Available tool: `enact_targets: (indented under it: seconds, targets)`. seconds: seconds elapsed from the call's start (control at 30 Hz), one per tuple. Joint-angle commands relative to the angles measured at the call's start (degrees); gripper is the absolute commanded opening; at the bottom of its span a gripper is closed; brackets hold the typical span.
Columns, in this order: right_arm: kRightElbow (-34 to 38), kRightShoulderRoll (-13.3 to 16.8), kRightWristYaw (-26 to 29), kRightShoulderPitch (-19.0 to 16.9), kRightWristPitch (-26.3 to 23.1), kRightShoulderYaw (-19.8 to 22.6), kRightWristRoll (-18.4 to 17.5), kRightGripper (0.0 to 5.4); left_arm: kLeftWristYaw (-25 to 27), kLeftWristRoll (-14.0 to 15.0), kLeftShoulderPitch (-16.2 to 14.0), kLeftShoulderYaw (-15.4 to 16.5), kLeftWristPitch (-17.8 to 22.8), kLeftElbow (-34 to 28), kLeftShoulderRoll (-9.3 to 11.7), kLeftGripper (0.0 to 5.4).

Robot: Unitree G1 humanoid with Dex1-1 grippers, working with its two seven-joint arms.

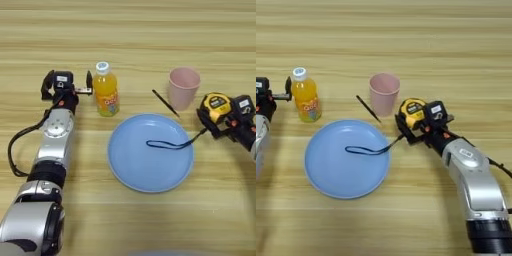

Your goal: Move the objects on the table

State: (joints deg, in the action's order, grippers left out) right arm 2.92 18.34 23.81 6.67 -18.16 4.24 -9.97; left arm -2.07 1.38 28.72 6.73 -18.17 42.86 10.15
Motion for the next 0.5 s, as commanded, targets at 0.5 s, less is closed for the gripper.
enact_targets:
  seconds: [0.5]
  targets:
    - [-14.44,0.95,-4.01,4.78,3.86,1.56,3.52,4.6,0.34,-0.52,-0.13,-0.02,0.71,-0.15,0.47,5.4]
